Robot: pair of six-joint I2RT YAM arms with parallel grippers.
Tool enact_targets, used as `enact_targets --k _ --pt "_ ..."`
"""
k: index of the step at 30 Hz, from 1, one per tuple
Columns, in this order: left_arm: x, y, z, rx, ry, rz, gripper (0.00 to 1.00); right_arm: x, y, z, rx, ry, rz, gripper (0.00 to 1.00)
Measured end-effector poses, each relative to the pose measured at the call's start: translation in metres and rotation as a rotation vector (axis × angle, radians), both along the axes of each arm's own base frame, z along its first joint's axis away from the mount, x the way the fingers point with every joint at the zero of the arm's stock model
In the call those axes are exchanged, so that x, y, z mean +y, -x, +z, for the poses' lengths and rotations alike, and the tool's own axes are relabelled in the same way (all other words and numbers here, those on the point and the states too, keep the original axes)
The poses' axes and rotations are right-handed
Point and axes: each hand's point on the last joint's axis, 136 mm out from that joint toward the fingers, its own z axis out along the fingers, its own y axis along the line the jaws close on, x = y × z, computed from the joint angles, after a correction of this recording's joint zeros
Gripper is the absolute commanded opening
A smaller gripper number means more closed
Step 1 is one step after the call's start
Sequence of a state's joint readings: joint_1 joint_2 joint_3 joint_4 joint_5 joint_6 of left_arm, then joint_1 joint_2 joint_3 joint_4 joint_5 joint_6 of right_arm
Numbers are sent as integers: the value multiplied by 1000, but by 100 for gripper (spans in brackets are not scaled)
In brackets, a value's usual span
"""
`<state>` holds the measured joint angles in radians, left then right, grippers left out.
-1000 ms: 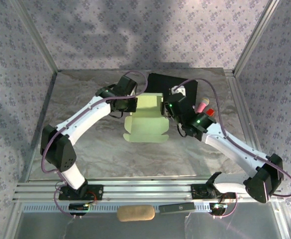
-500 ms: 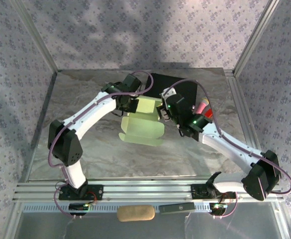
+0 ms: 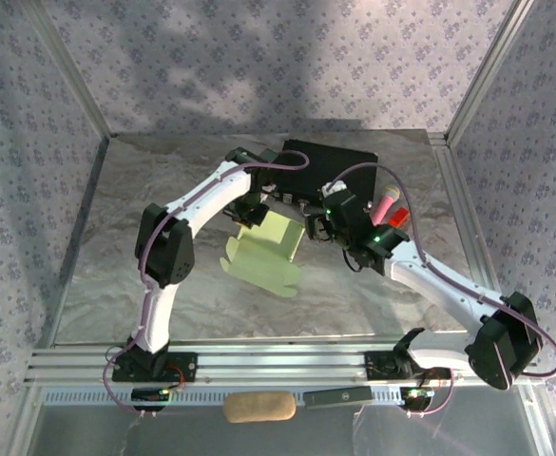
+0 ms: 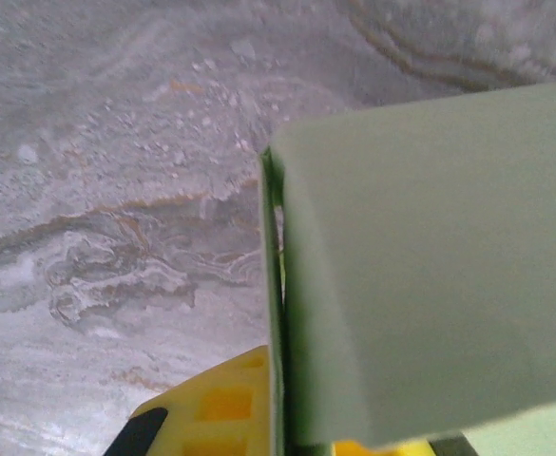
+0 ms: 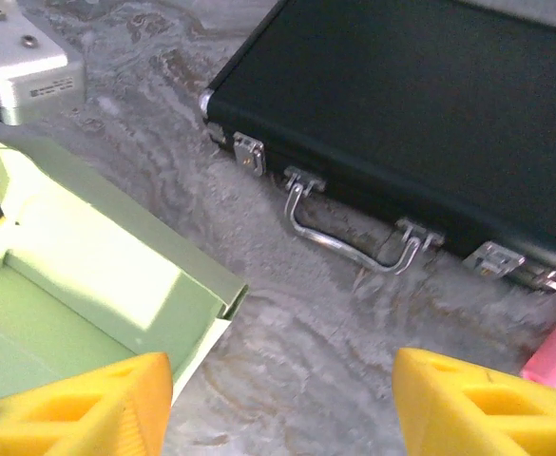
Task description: Fold the paper box
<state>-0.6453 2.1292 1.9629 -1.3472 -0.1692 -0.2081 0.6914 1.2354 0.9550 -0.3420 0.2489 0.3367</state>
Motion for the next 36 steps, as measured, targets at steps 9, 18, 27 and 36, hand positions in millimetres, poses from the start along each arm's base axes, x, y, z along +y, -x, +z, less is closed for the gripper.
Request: enact_targets --k 9,18,27,36 --pt "5 8 -1 49 -62 3 0 11 32 -38 171 -154 -120 66" --pt "-5 22 2 1 -67 37 0 39 47 -82 224 -199 -252 67" --pt "-9 32 -7 1 -87 40 0 42 25 -106 240 -222 -385 52" --pt "-12 33 -7 -10 -94 33 0 34 9 -132 274 -218 -443 42"
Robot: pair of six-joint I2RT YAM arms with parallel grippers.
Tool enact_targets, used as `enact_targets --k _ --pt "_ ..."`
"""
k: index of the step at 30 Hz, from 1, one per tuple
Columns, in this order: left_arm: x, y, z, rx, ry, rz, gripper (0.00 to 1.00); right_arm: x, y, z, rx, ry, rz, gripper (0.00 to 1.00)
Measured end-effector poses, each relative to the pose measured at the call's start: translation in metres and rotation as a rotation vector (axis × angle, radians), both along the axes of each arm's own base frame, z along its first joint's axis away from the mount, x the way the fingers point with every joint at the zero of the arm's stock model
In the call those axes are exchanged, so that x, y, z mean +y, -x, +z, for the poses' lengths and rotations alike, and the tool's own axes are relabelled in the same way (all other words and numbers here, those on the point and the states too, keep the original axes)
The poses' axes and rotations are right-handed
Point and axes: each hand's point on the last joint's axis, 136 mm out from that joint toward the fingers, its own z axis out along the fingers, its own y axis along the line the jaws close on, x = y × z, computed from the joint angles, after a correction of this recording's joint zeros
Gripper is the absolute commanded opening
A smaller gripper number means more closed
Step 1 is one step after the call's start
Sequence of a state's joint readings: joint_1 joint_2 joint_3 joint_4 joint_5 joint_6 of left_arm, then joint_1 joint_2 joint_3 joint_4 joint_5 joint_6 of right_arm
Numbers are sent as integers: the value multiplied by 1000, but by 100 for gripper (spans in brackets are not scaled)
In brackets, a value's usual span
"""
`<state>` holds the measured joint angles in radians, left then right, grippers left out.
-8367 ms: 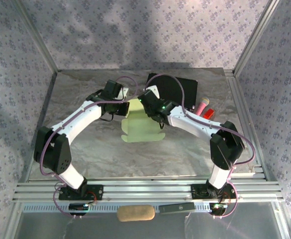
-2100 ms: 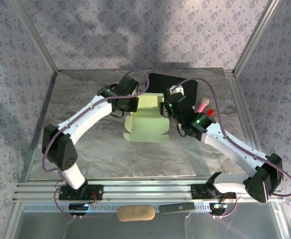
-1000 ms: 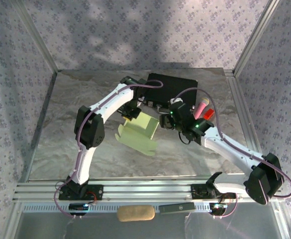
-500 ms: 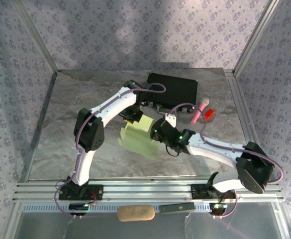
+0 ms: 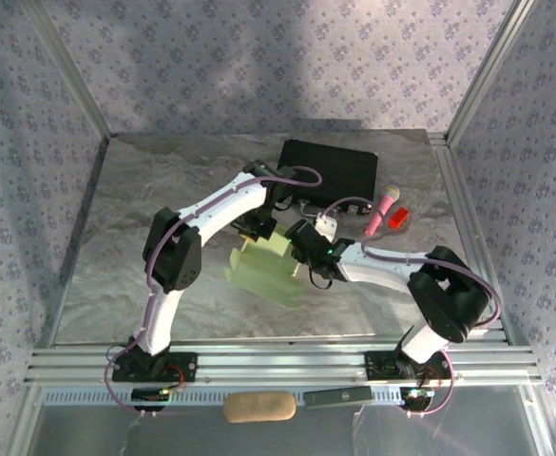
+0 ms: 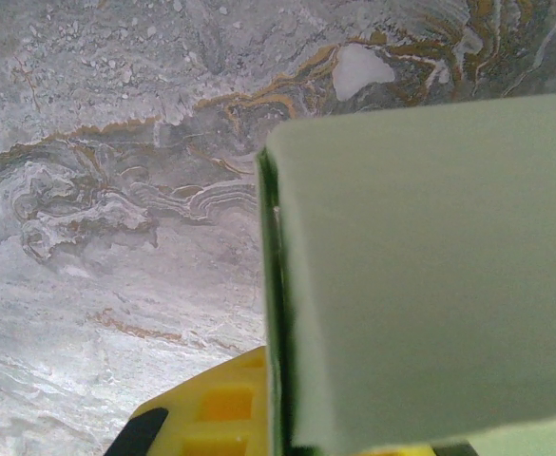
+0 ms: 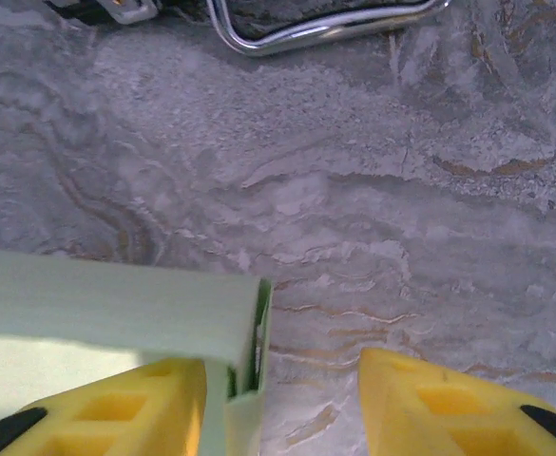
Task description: Fold the paper box
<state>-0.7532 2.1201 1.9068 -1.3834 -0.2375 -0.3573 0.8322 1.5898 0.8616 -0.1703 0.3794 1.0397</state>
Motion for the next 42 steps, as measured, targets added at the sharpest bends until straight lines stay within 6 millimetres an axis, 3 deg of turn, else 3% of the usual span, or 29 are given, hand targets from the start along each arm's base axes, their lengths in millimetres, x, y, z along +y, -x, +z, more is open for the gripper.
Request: enact_targets --k 13,20,28,35,38,42 --pt "-3 2 7 -24 3 -12 0 6 -15 -5 -2 -4 -7 23" --pt "-6 3 8 -33 0 -13 0 4 -17 -2 -9 1 -27 0" --pt "-8 5 8 -37 2 -9 0 -1 -16 -2 -3 28 -44 0" --pt "-12 0 16 -71 7 -16 0 1 -10 9 -48 56 9 39" --pt "-13 0 17 -76 4 -21 0 2 -2 25 -87 39 51 47" --pt "-15 0 19 -80 8 -23 0 4 3 51 -145 -3 79 48"
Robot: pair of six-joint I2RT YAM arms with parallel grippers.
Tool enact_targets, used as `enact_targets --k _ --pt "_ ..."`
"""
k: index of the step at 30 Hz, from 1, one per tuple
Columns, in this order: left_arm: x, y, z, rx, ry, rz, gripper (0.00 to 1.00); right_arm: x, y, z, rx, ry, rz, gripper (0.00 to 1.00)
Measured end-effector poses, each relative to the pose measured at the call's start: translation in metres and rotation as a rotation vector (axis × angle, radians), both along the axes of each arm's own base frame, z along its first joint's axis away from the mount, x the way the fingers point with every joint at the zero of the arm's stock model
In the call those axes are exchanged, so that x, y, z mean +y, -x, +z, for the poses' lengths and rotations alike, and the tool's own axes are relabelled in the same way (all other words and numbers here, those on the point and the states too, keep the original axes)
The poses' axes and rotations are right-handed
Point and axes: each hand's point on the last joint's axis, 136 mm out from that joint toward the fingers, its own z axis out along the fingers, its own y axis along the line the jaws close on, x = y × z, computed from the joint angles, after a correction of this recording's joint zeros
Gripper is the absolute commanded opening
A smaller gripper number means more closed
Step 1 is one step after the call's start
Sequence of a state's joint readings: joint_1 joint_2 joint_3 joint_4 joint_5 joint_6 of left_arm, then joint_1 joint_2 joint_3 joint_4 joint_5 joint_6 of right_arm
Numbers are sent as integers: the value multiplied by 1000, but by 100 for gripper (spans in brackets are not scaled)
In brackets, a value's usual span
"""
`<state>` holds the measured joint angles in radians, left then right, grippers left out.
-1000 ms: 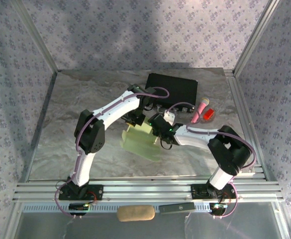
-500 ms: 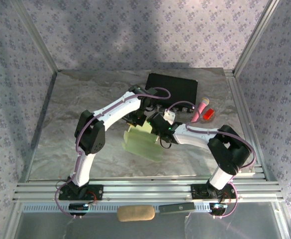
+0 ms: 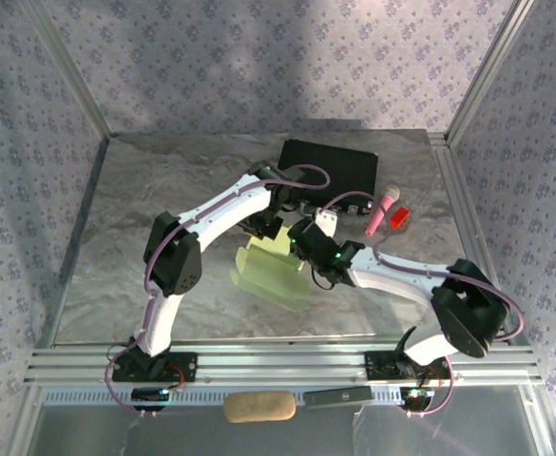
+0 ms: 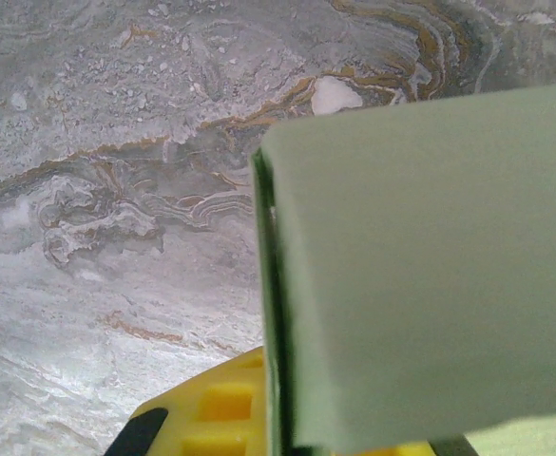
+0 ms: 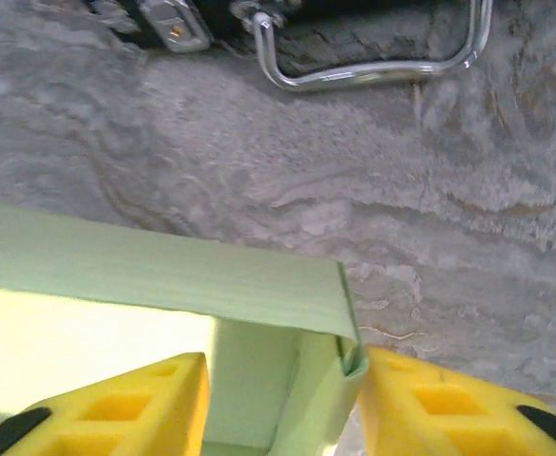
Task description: Fold the paper box
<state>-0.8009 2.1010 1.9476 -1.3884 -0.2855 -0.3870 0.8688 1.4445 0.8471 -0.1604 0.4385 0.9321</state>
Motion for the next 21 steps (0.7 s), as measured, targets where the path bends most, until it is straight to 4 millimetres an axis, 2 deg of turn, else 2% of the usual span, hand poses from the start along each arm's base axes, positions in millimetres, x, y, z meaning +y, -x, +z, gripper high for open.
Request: enact_targets --k 3,6,11,14,16,17,19,21 --pt "-1 -2 3 -8 4 0 0 -2 2 10 -19 -17 4 47" --pt "-2 -2 6 -12 8 -1 0 -4 4 7 -8 -16 -3 45" --pt "-2 -2 9 -13 9 -1 0 -4 6 -8 34 -18 -23 44" --pt "-2 -2 10 -13 9 -1 0 -3 8 -20 70 -26 -46 39" --pt "-3 -3 12 -16 12 -2 0 -4 9 -33 109 -24 -70 31" --pt "-3 -4 11 -17 13 -2 1 -5 10 -39 128 -22 -83 27" --pt "-5 -4 10 -12 15 -5 18 -6 11 -49 161 -24 -108 14" --pt "-7 -4 5 -3 10 -8 30 -4 9 -51 175 -41 -134 3"
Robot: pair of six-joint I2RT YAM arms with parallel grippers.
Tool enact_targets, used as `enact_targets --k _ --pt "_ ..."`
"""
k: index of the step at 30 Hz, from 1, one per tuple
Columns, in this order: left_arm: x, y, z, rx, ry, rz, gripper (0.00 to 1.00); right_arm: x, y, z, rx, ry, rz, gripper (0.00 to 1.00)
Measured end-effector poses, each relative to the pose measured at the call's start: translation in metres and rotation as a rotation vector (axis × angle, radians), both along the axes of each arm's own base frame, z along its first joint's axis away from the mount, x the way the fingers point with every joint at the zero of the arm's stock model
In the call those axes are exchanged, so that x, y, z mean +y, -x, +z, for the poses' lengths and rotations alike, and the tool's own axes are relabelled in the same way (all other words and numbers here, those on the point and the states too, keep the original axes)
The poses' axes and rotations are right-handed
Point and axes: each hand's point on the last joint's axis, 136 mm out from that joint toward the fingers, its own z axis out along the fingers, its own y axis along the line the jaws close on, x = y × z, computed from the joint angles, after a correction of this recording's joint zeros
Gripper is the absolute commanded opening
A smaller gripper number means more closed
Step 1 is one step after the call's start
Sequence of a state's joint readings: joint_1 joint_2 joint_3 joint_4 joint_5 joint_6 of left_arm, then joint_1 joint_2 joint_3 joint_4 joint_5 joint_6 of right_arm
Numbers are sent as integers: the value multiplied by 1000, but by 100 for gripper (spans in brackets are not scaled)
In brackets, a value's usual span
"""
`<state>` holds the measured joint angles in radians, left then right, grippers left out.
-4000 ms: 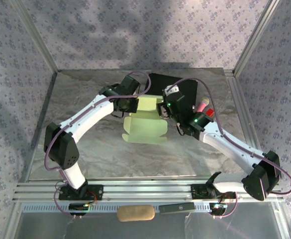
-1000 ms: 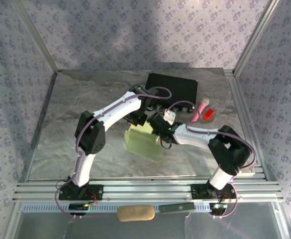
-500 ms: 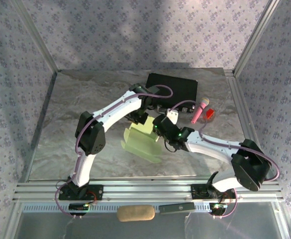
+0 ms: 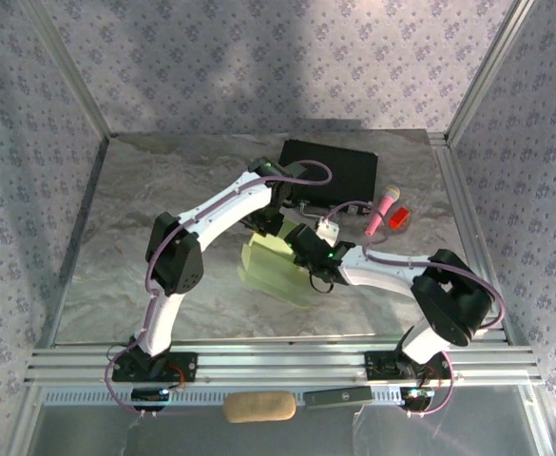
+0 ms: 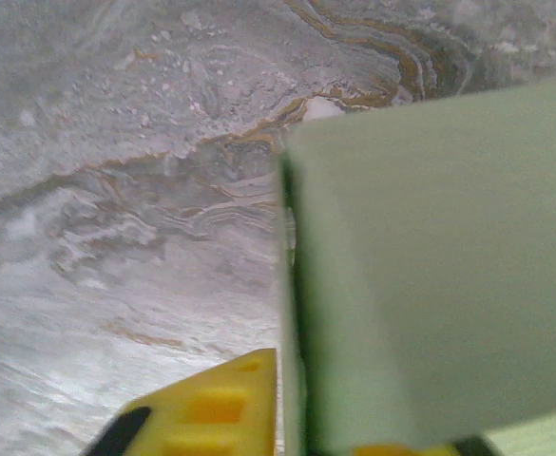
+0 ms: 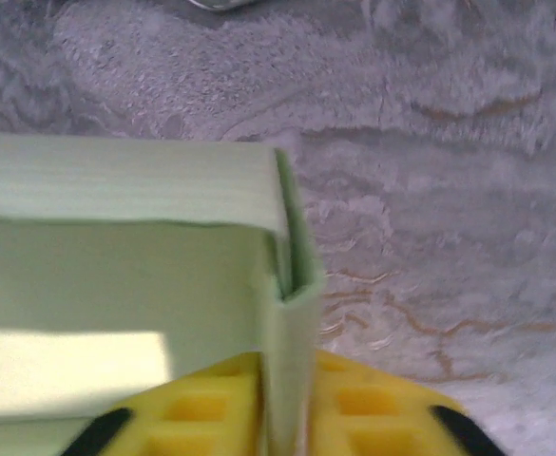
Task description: Fold the paper box
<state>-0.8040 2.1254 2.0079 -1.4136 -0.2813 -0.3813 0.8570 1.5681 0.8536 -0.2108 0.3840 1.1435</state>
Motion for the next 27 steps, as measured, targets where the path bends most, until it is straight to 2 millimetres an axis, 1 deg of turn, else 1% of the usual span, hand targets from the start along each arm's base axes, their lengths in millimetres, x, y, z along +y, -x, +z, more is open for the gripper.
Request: enact_targets --k 1,4,6,14,17,21,24,27 --pt "-1 0 -2 5 -5 -4 33 1 0 0 8 -6 -9 0" --pt "-1 -1 -5 5 -11 -10 41 -1 1 0 25 -12 -37 0" --pt "-2 -2 -4 -1 -9 -17 44 -1 3 0 34 -13 -49 0" --pt "-4 -11 -16 -45 -8 -55 47 -8 10 -5 69 7 -74 0" --pt "-2 -14 -17 -66 -12 -71 45 -8 11 -5 74 10 -75 0" --pt "-5 -22 -16 -106 15 -96 41 -6 9 -2 73 4 -74 0" --pt "-10 -26 -17 -124 40 -120 33 -4 8 0 69 -1 -73 0" --pt "-16 -30 -20 -136 63 -140 20 -3 8 1 73 -6 -69 0"
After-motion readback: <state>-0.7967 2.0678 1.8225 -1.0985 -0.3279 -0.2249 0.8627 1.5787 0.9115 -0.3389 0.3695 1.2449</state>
